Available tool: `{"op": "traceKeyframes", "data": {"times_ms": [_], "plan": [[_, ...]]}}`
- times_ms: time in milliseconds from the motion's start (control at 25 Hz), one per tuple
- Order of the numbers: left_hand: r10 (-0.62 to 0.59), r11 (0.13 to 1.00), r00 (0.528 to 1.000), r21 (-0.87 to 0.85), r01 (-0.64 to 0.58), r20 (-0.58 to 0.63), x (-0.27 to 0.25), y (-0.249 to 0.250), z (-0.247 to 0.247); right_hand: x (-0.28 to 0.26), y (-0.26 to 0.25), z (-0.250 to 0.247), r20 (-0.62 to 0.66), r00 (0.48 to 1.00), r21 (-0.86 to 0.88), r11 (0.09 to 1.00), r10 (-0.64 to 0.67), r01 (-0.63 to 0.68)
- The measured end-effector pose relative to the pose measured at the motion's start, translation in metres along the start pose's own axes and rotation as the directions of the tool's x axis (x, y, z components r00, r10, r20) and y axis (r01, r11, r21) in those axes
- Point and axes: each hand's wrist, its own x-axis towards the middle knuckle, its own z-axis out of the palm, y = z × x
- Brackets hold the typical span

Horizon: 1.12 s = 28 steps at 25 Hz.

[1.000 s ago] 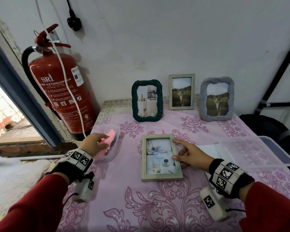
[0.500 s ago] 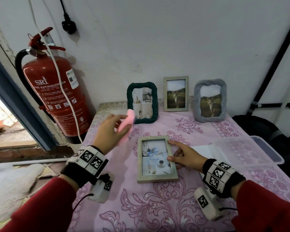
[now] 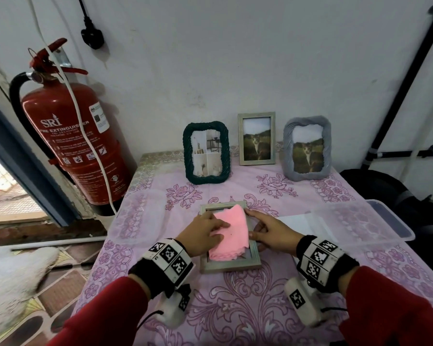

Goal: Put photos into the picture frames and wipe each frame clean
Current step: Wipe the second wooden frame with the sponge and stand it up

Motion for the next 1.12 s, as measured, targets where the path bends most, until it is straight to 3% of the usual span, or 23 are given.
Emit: {"op": "traceKeyframes", "data": {"times_ms": [160, 240, 320, 400, 480, 520, 600, 840, 1120], "plan": [[0.012, 0.993, 0.991, -0.113, -0.027, -0.132, -0.009, -0.008, -0.010, -0.009, -0.014, 0.000, -0.026, 0.996, 0.023, 0.996, 0.082, -0.081], [-0.028, 0.997, 0.995, -0.080, 0.020, -0.100, -0.013, -0.019, -0.014, -0.010, -0.027, -0.002, -0.166, 0.985, -0.381, 0.924, -0.046, -0.021], [-0.062, 0.998, 0.998, 0.008, 0.062, 0.032, -0.016, -0.028, -0.014, -0.012, -0.042, 0.005, -0.200, 0.930, -0.677, 0.729, -0.309, 0.097], [-0.066, 0.994, 0.992, 0.090, 0.056, 0.112, -0.015, -0.033, -0.011, -0.009, -0.053, 0.019, 0.006, 0.931, -0.782, 0.579, -0.364, 0.231], [-0.049, 0.991, 0.992, 0.129, 0.034, 0.114, -0.014, -0.037, -0.008, -0.001, -0.050, 0.033, 0.213, 0.962, -0.856, 0.442, -0.172, 0.269], [-0.043, 0.988, 0.994, 0.150, 0.028, 0.100, -0.013, -0.039, -0.006, 0.003, -0.047, 0.036, 0.257, 0.963, -0.874, 0.405, -0.082, 0.268], [-0.031, 0.978, 0.995, 0.208, 0.012, 0.092, -0.010, -0.042, -0.002, 0.012, -0.043, 0.036, 0.275, 0.960, -0.867, 0.418, -0.055, 0.273], [0.009, 0.964, 0.997, 0.265, -0.030, 0.079, -0.006, -0.044, 0.002, 0.024, -0.047, 0.029, 0.290, 0.923, -0.781, 0.495, -0.252, 0.381], [-0.019, 0.944, 0.993, 0.331, -0.020, 0.113, -0.006, -0.040, -0.003, -0.013, -0.037, 0.034, 0.373, 0.877, -0.695, 0.536, -0.302, 0.480]]}}
